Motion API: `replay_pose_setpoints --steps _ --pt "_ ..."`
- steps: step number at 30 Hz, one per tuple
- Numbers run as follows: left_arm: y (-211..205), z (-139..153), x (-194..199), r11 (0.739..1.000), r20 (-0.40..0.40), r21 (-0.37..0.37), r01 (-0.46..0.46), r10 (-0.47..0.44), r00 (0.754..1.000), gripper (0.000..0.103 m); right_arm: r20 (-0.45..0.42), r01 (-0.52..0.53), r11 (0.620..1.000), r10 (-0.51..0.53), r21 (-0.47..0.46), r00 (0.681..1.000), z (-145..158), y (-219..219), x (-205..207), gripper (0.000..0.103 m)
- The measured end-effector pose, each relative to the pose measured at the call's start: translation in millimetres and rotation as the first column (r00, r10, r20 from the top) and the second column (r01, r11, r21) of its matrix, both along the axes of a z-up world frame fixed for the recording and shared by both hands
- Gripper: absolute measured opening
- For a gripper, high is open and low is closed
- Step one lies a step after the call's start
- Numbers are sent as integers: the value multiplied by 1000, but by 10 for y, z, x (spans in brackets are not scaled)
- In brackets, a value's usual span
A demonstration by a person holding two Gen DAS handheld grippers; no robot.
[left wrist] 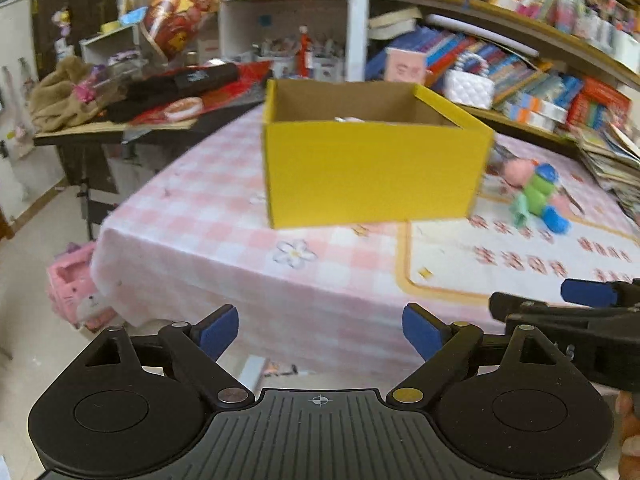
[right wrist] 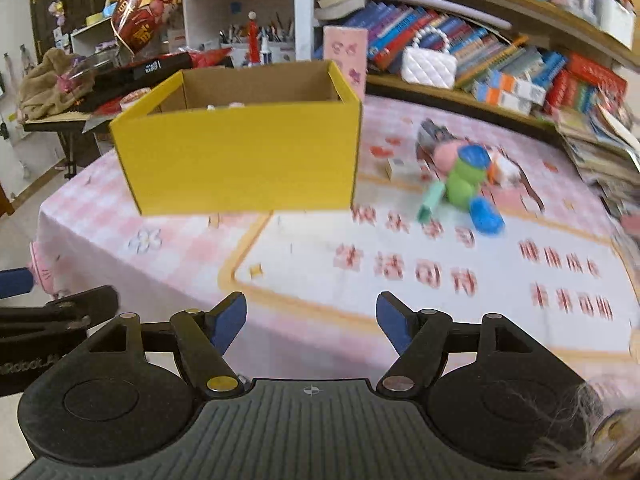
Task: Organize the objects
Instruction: 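Withdraw both open tools from the yellow box back toward the toys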
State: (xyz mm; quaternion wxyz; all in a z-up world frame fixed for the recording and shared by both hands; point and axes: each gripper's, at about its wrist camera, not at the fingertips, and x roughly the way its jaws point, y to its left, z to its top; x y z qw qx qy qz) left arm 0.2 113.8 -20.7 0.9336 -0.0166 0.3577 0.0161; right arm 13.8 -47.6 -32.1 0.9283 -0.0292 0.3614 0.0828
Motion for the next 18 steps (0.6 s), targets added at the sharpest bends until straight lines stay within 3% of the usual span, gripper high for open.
replay_pose_setpoints --steps 7,18 --pt "-233 -29 -167 991 0 -17 136 -136 991 92 7 100 994 -100 -39 995 -18 -201 -327 73" --pt "-615 -40 -83 965 5 -49 256 -256 967 93 14 268 961 -268 -63 963 0 -637 -504 75"
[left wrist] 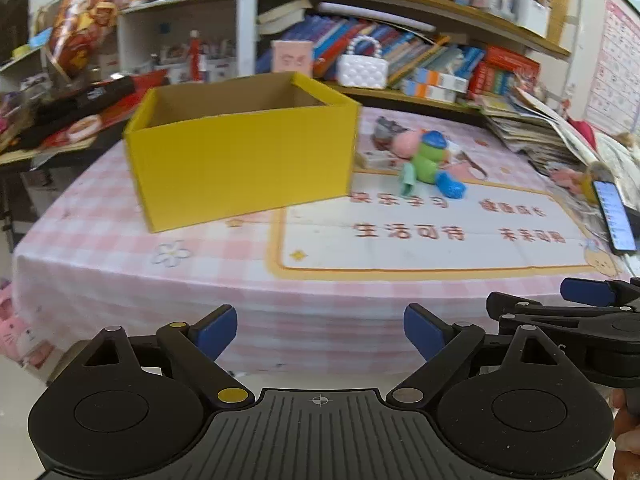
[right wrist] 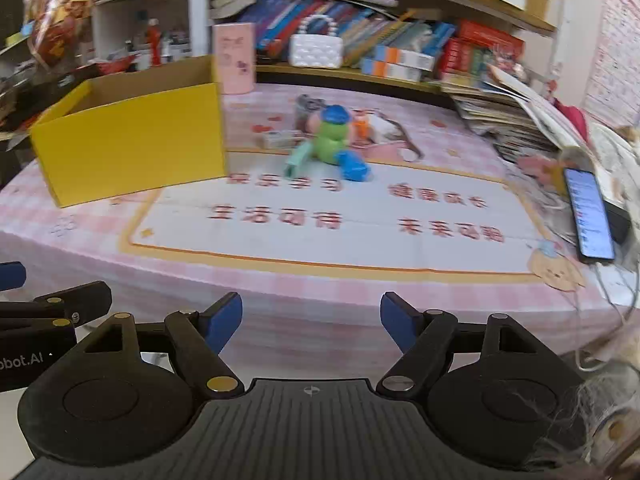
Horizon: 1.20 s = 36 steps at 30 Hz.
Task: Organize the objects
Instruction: 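Withdraw both open tools from the yellow box back toward the toys, then grasp the blue bagged item with the right tool while the left tool grasps the mint-green roller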
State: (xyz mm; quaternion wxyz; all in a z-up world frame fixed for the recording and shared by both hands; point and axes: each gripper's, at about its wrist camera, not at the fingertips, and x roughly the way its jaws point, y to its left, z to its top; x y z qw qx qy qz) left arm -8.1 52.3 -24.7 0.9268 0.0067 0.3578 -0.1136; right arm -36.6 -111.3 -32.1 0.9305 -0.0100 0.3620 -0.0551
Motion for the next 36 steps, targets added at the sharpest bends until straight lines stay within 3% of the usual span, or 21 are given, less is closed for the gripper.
replay_pose_setpoints --steps 8,18,26,32,36 --pt "-418 -11 173 997 -7 -13 76 -76 997 93 -20 81 996 -81 -22 996 -13 -402 41 75" --pt "-887 84 508 992 38 26 122 -123 992 93 -17 161 987 -161 12 987 43 -947 385 76" --pt "-1110 76 844 996 50 68 64 -68 996 93 -17 94 995 -93 27 995 61 -1158 831 76" --pt "-1252 48 1063 995 35 101 19 -23 999 93 -14 -13 998 13 58 1000 63 -1246 1195 76" --pt "-1315 -8 1192 991 -5 131 -6 6 1000 93 -19 -86 993 88 82 996 43 -1279 1441 67"
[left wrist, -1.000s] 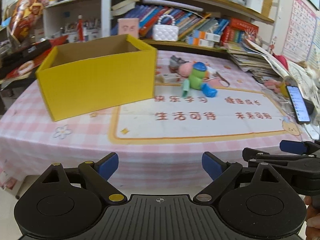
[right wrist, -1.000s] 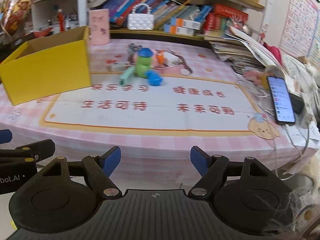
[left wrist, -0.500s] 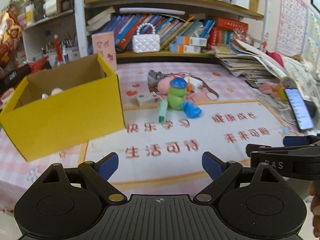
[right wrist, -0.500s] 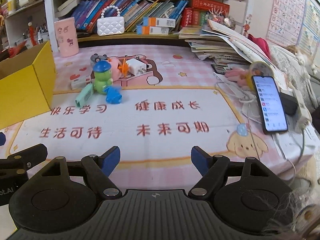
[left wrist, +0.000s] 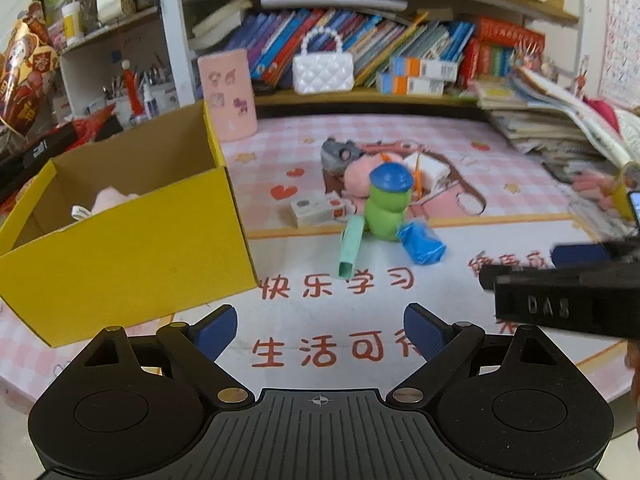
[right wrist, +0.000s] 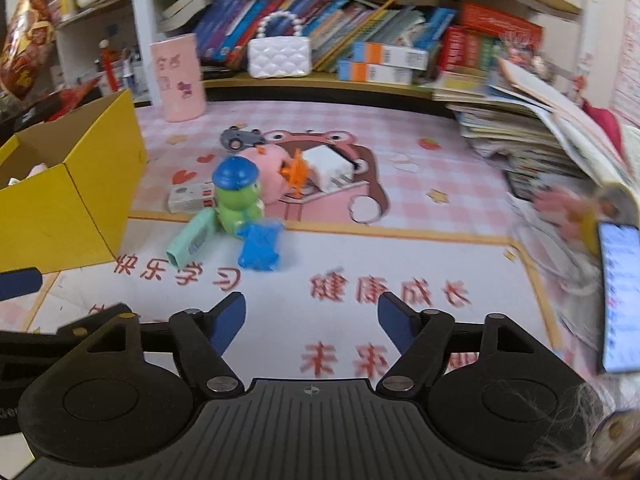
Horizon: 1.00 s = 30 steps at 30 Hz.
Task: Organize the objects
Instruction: 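Grasp the blue bagged item with the right tool while the left tool grasps the mint-green roller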
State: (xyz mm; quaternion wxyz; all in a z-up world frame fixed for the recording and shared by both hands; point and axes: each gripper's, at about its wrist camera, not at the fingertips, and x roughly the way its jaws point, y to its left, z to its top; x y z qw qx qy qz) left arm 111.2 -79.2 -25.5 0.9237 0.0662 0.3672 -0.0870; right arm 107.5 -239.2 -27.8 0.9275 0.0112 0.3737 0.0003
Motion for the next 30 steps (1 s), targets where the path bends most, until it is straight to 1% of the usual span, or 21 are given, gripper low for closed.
replay_pose_setpoints --steps 2,4,9,13,14,15,17,18,20,22,25,26,28,30 --pt "-40 -26 36 999 -8 30 -12 12 1000 93 -7 -41 998 41 42 999 -25 -27 149 63" --pt "-75 -35 71 999 -12 44 -21 22 1000 93 -10 -72 996 73 61 997 -44 -28 276 62" --pt "-150 -30 162 995 -13 81 -60 62 998 93 -26 -142 987 145 80 989 -118 28 634 62" --pt "-235 -50 237 990 -25 121 -67 71 997 93 -71 -206 975 212 81 975 -247 97 921 56" --pt "-257 -54 256 990 -28 124 -66 70 997 93 -81 -228 971 233 73 969 -287 113 970 51" --pt "-281 -61 274 990 -31 127 -63 67 997 92 -96 -249 966 255 65 962 -326 132 1021 41" --pt "-331 -77 315 990 -38 131 -55 61 997 92 -124 -282 957 289 73 949 -385 119 1094 29" --pt "-353 -86 341 990 -42 130 -52 58 997 92 -121 -290 953 298 86 947 -384 92 1103 26" --pt "-395 -98 398 991 -44 124 -50 56 997 91 -108 -294 948 307 120 946 -352 -6 1091 25" --pt "-439 -110 479 993 -46 111 -43 49 998 85 -95 -276 951 290 140 952 -299 -136 1053 25" --pt "-514 -135 640 995 -56 96 -29 35 998 73 -83 -224 961 239 160 967 -214 -352 976 25" --pt "-543 -145 697 995 -56 97 -24 29 998 68 -82 -209 964 225 164 971 -191 -401 953 25" --pt "-594 -176 823 995 -57 97 -13 19 998 64 -82 -178 968 194 175 978 -147 -501 884 25" --pt "-612 -233 959 996 -77 87 -15 22 997 52 -87 -151 970 170 189 982 -112 -567 826 25"
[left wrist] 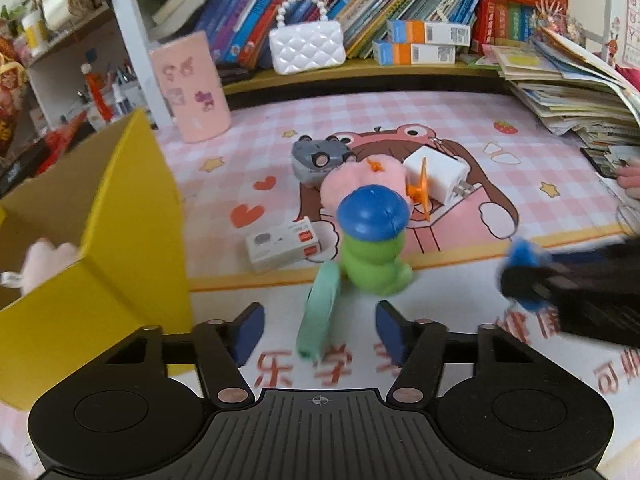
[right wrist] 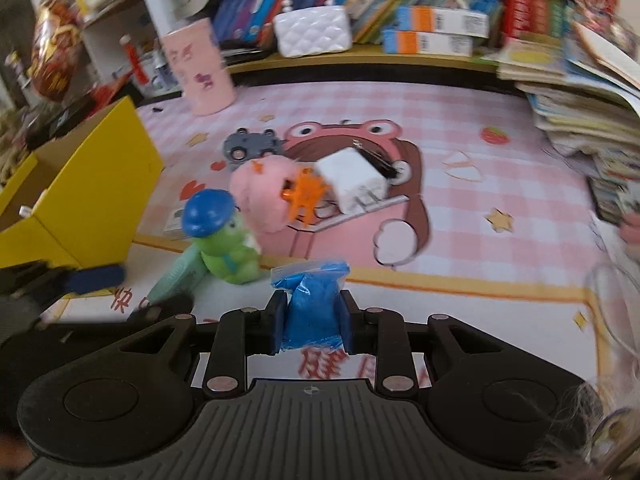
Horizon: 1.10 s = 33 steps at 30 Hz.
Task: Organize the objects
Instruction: 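Grasp the blue bagged item with the right tool while the left tool grasps the mint-green roller, then carry the blue item and mint-green roller with both tools into the yellow box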
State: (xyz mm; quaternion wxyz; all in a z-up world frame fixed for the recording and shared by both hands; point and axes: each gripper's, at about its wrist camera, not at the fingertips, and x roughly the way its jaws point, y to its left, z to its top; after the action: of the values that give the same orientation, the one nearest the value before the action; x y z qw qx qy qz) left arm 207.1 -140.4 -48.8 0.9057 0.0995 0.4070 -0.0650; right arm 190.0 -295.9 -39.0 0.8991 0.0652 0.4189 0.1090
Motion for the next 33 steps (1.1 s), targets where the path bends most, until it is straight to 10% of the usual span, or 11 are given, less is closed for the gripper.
replay_pose_setpoints --steps 8,33 --pt "156 -159 183 994 -69 -100 -42 35 997 18 3 -8 999 8 -34 1000 48 -5 -212 25" --pt "1055 256 -1040 979 22 -200 -39 44 999 18 5 -74 996 74 -59 997 105 999 -776 25"
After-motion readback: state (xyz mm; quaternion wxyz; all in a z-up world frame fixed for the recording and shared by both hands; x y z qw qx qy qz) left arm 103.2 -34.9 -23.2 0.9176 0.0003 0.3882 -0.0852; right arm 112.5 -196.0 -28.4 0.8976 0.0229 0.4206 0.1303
